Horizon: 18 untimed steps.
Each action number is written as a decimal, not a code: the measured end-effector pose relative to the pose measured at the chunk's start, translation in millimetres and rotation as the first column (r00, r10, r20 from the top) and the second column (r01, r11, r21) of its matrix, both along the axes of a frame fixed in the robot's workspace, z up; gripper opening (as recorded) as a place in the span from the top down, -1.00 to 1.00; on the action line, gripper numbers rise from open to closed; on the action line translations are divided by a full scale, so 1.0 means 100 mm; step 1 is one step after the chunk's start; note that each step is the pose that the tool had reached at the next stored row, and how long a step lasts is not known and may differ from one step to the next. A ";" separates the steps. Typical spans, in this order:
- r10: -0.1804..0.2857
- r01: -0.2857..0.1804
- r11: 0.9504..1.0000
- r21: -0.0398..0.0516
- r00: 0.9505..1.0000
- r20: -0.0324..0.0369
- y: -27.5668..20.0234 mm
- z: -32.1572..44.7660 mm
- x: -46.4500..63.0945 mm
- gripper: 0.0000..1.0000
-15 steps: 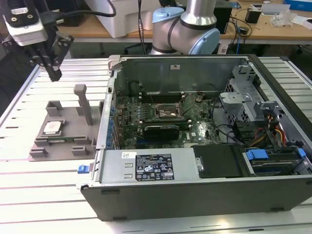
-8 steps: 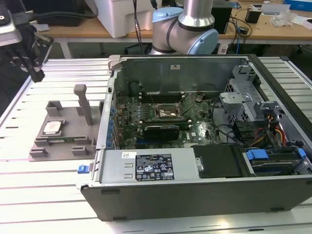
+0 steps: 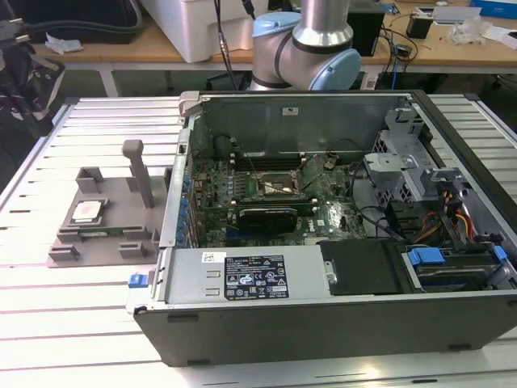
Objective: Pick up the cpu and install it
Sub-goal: 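Reach for the cpu, then pick up the cpu and move it towards the insertion slot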
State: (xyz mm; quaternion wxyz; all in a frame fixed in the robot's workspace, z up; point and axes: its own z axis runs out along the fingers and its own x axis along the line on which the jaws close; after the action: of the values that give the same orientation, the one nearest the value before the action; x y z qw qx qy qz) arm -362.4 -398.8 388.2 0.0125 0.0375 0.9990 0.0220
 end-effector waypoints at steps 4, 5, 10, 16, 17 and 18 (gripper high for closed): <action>0.000 0.000 1.000 0.000 1.000 0.000 0.000 -0.001 -0.06 0.79; 0.000 0.000 1.000 0.000 1.000 0.000 0.000 0.000 -0.06 0.79; 0.000 0.000 1.000 0.000 1.000 0.000 0.000 -0.001 -0.06 0.79; 0.000 0.000 1.000 0.000 1.000 0.000 0.000 -0.001 -0.06 0.17; 0.000 0.000 1.000 0.000 1.000 0.000 0.000 -0.001 -0.06 -0.07; 0.000 0.000 1.000 0.000 1.000 0.000 0.000 -0.001 -0.06 -0.19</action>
State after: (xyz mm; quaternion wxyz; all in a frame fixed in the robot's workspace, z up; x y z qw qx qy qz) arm -368.4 -398.8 388.1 0.0125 0.0374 0.9990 0.0220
